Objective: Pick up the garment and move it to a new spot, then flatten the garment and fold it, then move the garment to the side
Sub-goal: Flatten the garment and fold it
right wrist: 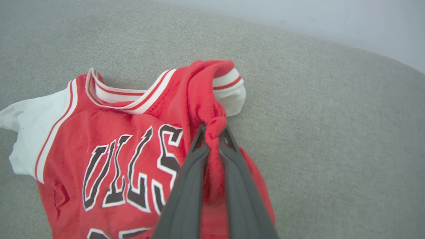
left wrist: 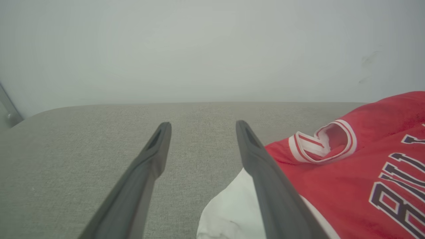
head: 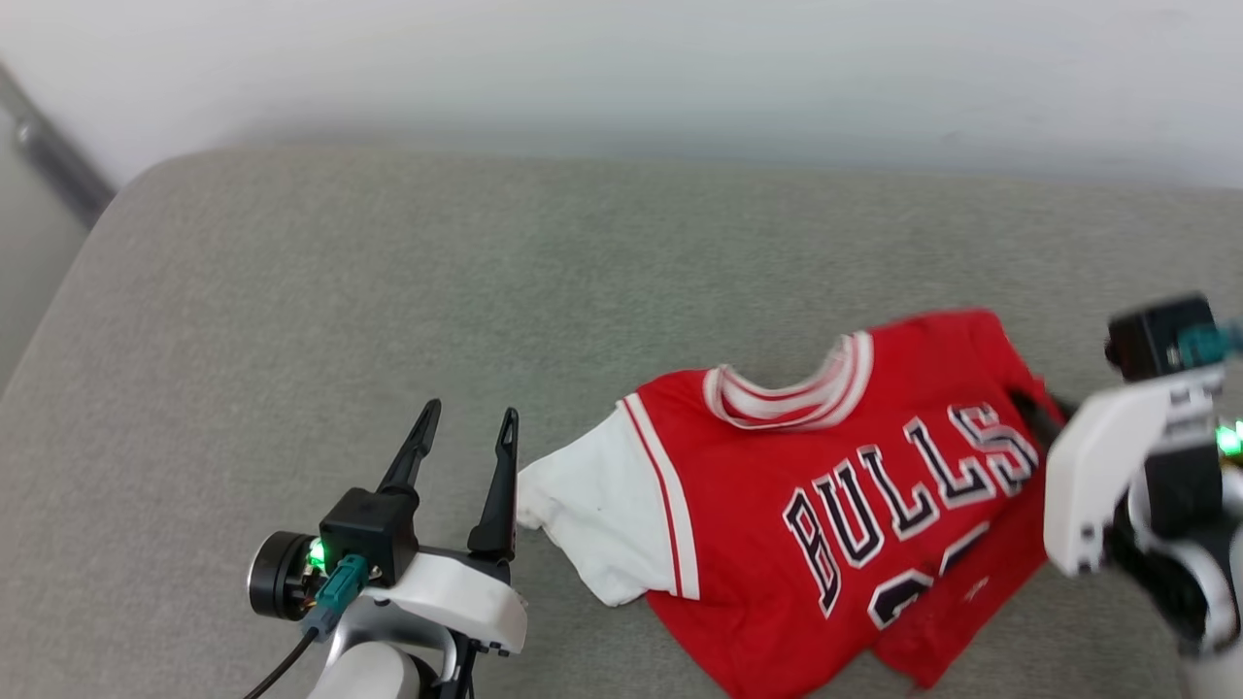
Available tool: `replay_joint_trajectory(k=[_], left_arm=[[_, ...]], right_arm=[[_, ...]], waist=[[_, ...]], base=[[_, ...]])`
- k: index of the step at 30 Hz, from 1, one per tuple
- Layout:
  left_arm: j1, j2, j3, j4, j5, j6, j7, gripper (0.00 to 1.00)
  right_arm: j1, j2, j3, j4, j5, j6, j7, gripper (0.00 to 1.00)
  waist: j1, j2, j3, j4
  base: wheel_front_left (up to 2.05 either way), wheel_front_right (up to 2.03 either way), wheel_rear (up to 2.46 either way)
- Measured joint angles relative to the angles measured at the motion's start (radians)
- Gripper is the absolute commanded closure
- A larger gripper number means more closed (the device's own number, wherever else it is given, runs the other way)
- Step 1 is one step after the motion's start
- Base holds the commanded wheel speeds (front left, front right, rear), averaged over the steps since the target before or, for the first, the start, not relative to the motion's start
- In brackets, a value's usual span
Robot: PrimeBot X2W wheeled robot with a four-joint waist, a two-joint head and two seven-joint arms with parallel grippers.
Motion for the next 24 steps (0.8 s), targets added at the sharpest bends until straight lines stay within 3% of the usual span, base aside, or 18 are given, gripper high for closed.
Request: replay_joint_trajectory(k=[5, 9, 12, 13, 14, 21, 24], left_arm=[[0.024, 0.012, -0.001, -0.017, -0.003, 0.012, 0.023, 0.00], [0.028, 0.020, -0.001, -0.026, -0.009, 0.017, 0.040, 0.00], [0.029, 0.024, -0.002, -0.025, -0.013, 0.017, 0.050, 0.00], [0.029, 0.029, 0.000, -0.022, -0.017, 0.017, 0.055, 0.00], [0.030, 0.034, 0.001, -0.019, -0.019, 0.017, 0.058, 0.00], [0.051, 0.040, 0.004, -0.014, -0.030, 0.024, 0.060, 0.00], [0.054, 0.040, 0.004, -0.015, -0.034, 0.026, 0.062, 0.00]], right_arm=[[0.246, 0.090, -0.064, -0.145, -0.049, 0.000, 0.056, 1.00], [0.398, 0.182, -0.058, -0.114, -0.039, 0.000, 0.053, 1.00], [0.447, 0.208, -0.054, -0.070, -0.023, 0.000, -0.001, 1.00], [0.451, 0.213, -0.052, -0.061, -0.015, 0.000, -0.024, 0.62], [0.454, 0.220, -0.054, -0.057, -0.013, 0.000, -0.062, 0.00], [0.448, 0.234, -0.128, -0.071, -0.008, 0.000, -0.358, 0.00], [0.429, 0.236, -0.162, -0.074, -0.004, 0.000, -0.421, 0.00]], waist=[[0.0000, 0.0000, -0.037, -0.055], [0.0000, 0.0000, -0.049, -0.092], [0.0000, 0.0000, -0.053, -0.105], [0.0000, 0.0000, -0.054, -0.110], [0.0000, 0.0000, -0.056, -0.113], [-0.0001, 0.0000, -0.073, -0.124], [0.0000, 0.0000, -0.074, -0.126]], base=[[0.00, 0.00, 0.00], [0.00, 0.00, 0.00], [0.00, 0.00, 0.00], [0.00, 0.00, 0.00], [0.00, 0.00, 0.00], [0.00, 0.00, 0.00], [0.00, 0.00, 0.00]])
